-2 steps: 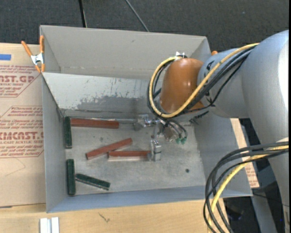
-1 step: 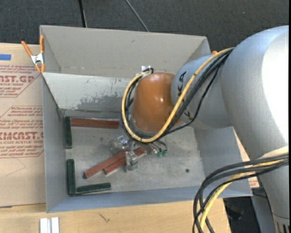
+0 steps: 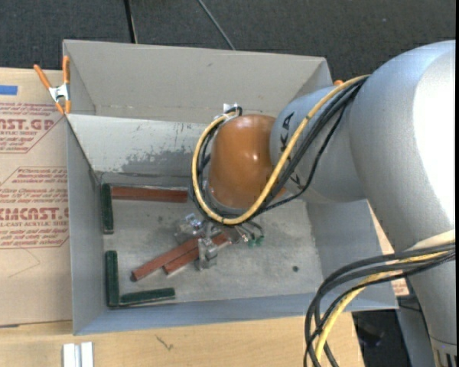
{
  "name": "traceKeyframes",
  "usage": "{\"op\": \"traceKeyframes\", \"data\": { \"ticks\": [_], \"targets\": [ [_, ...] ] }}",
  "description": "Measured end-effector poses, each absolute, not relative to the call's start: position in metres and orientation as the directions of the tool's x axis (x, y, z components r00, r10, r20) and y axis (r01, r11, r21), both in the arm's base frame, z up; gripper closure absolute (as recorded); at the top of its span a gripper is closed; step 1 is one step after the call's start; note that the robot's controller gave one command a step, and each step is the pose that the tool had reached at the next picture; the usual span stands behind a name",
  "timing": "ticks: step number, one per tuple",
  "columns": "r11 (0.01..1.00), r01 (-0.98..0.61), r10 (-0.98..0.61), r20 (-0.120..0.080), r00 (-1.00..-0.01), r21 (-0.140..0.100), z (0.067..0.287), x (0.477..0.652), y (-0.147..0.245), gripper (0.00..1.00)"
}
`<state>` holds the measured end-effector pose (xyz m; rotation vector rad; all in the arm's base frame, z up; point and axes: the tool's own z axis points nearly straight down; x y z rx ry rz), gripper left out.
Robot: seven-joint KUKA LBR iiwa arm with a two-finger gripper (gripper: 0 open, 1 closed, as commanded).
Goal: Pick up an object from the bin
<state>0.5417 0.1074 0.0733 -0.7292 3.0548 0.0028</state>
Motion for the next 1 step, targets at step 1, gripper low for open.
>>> {"op": "traceKeyframes", "data": {
  "ticks": [1],
  "targets": [
    [0.905,-0.426,-0.426,-0.005,-0.905,-0.001,0.2296,0.5325,0.1245,1.0]
  ]
}}
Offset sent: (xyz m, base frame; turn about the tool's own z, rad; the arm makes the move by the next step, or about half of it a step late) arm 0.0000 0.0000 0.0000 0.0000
